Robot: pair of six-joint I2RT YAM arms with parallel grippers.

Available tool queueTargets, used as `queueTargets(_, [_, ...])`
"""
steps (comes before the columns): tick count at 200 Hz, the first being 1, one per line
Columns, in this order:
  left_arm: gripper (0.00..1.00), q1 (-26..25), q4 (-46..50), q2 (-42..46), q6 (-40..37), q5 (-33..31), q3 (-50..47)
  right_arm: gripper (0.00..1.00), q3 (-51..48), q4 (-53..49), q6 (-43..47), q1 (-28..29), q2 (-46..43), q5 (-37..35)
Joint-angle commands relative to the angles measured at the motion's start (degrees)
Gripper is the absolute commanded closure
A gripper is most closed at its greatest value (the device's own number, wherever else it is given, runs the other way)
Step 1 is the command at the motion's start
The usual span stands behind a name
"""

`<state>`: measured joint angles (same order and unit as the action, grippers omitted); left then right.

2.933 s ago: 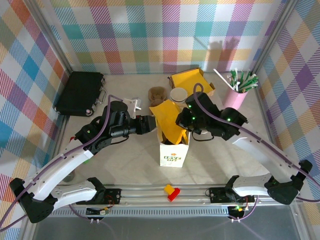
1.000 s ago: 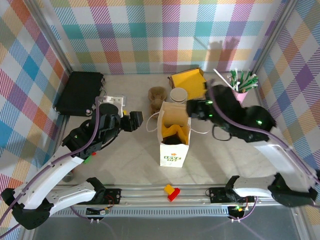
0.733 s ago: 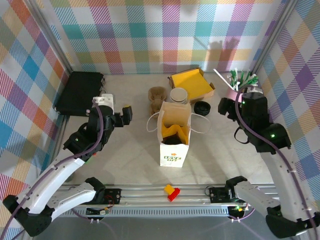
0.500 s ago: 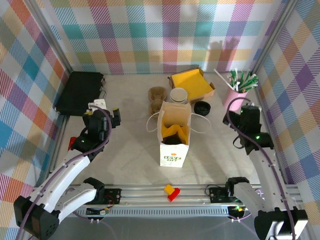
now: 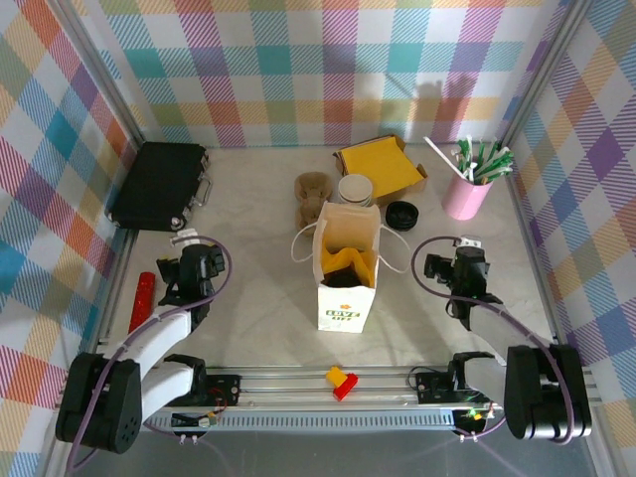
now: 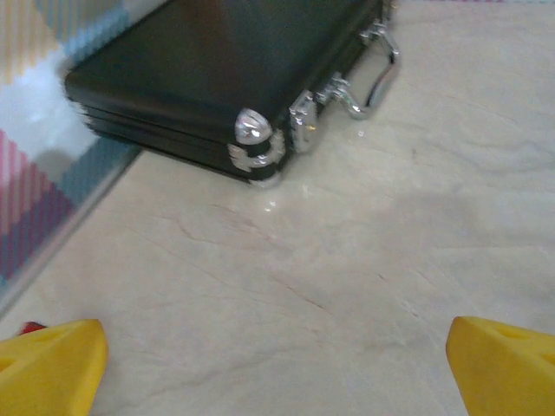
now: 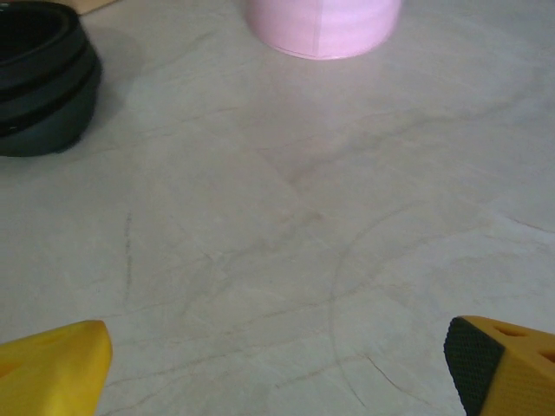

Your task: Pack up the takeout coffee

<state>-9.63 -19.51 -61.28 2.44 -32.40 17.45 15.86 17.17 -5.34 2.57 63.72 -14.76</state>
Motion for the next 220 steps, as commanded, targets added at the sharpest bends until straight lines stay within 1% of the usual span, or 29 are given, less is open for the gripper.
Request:
queueTargets(1, [0.0,0.8,-18.8,-3.7,-1.0,6.3,-3.6,0.01,1.0,16.2,5.1,-0.4,2.9,6.2])
queueTargets(10, [0.0,0.9,-22.0,-6.4,-1.9,7.3,-3.5,0.01,1.7,17.6,5.2,-0.3,4.8,7.5])
queueTargets(19, [0.0,0.9,-22.3,-8.1,-2.7,9.0,-2.7,0.01,2.4,18.6,5.2,-0.3,6.5,8.6])
queueTargets(39, [0.0,1.2,-30.5,-12.9,-4.6,12.3,-2.9,0.01,3.7,24.7,6.6,-0.3,11.3,10.6])
queueTargets(50, [0.0,1.4,-32.0,-15.2,-5.4,14.2,-2.0,0.01,5.2,24.8,5.9,-0.3,13.3,10.4])
queueTargets(60, [0.0,2.0,-32.4,-17.5,-4.5,15.3,-0.9,0.01,5.9,25.6,5.8,-0.3,15.0,11.4])
queueTargets(72, [0.0,2.7,-35.2,-20.8,-3.8,16.8,-0.6,0.01,5.9,27.9,6.2,-0.3,17.1,13.1])
queueTargets(93, [0.0,4.2,-39.0,-26.3,-3.2,20.7,-0.4,0.01,5.3,32.3,6.6,-0.3,21.1,13.8])
queueTargets(105, [0.0,4.6,-42.8,-29.6,-3.5,21.0,-0.1,0.01,5.3,34.7,7.1,-0.3,23.8,14.8])
queueTargets(110, [0.0,4.6,-41.0,-29.3,-3.3,21.0,0.6,0.01,5.5,35.9,7.0,-0.3,24.8,14.8])
queueTargets(119, [0.0,4.9,-33.3,-28.4,-2.6,20.9,3.6,0.01,7.0,30.9,6.1,-0.5,23.8,14.0])
queueTargets(127, [0.0,4.8,-30.8,-29.3,-2.7,19.6,5.7,0.01,7.6,31.0,5.2,-1.2,24.5,14.4])
queueTargets(138, [0.0,4.7,-30.4,-29.0,-2.4,19.3,5.6,0.01,7.9,29.7,5.1,-1.7,24.2,14.8])
queueTargets(220, [0.0,4.5,-31.1,-29.1,-2.7,19.1,5.4,0.01,7.9,30.0,5.1,-1.8,24.3,15.1])
